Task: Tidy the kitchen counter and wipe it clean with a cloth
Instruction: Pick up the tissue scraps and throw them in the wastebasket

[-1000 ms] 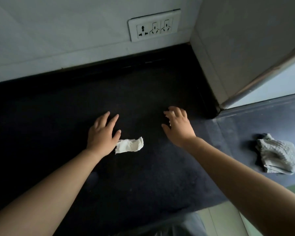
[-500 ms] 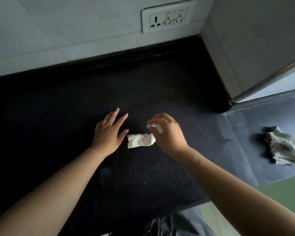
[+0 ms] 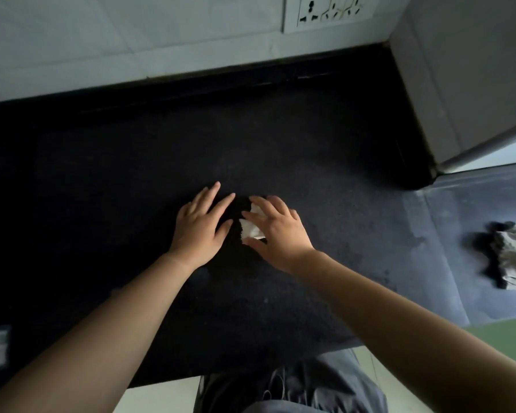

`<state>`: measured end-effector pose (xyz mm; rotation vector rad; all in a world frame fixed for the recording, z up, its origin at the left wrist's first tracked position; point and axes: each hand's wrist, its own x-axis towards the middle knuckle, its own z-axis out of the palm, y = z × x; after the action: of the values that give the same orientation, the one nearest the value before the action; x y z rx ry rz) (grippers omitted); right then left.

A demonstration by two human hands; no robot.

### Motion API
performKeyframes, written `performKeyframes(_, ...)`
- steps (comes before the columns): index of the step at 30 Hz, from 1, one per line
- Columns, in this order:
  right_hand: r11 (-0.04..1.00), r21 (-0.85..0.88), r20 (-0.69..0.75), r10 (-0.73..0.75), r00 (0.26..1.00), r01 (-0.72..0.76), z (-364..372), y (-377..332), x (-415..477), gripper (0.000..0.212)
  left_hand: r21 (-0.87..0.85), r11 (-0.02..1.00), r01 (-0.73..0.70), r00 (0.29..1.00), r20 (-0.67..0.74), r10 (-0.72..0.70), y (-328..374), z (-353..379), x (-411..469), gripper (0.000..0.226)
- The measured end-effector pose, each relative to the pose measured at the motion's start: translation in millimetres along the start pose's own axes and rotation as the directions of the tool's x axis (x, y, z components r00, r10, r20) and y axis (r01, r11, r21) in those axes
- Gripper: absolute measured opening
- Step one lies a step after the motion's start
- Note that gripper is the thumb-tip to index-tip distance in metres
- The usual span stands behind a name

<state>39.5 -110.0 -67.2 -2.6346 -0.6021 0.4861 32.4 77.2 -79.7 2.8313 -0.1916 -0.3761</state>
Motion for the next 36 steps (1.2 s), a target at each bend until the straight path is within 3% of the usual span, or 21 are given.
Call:
performKeyframes(2,0.999,-0.032,0.001,-0.023,1.0,0.023,5,6,-3,0.049,-0.002,1.0,0.007,1.0,-0.009,-0.007,2,1,0,0.054)
performKeyframes(7,0.999,0.002,-0.22,-0.031,0.975,0.032,10,19,-19,0.026,0.0,1.0,0.009,1.0,-0.007,-0.009,1,4,-1,0.053)
performKeyframes(9,0.999,0.042,-0.202,0.034,0.979,-0.026,9,20,-27,0.022,0.003,1.0,-0.004,1.0,0.015,0.004,0,4,-1,0.054)
performKeyframes(14,0.903,0.379,-0.213,0.296,0.931,-0.2,-9,14,-48,0.02,-0.119,0.993,-0.019,0.999,0.043,0.025,3,-15,-7,0.056)
performKeyframes(19,0.678,0.65,-0.21,0.595,0.776,-0.343,-35,-21,-102,0.025,-0.331,0.928,-0.171,0.985,-0.061,0.16,23,-40,-41,0.054)
performKeyframes(22,0.554,0.782,-0.238,0.689,0.684,-0.287,-32,-52,-146,0.004,-0.437,0.857,-0.273,0.961,-0.084,0.263,36,-47,-71,0.051)
performKeyframes(24,0.519,0.815,-0.278,0.739,0.613,-0.256,-24,-72,-175,0.019,-0.503,0.798,-0.332,0.937,-0.078,0.341,44,-48,-89,0.049)
performKeyframes(26,0.479,0.844,-0.301,0.793,0.529,-0.239,-11,-93,-203,0.015,-0.546,0.746,-0.381,0.901,-0.04,0.432,54,-45,-105,0.05)
performKeyframes(28,0.417,0.872,-0.27,0.847,0.458,-0.255,4,-114,-231,0.003,-0.562,0.703,-0.435,0.849,0.003,0.528,68,-41,-120,0.054)
performKeyframes(31,0.354,0.875,-0.236,0.907,0.348,-0.331,27,-139,-274,0.029,-0.568,0.635,-0.524,0.732,0.082,0.677,94,-37,-148,0.05)
performKeyframes(36,0.217,0.911,-0.212,0.976,0.054,-0.351,60,-169,-343,0.03,-0.582,0.558,-0.591,0.497,0.282,0.821,133,-25,-192,0.035)
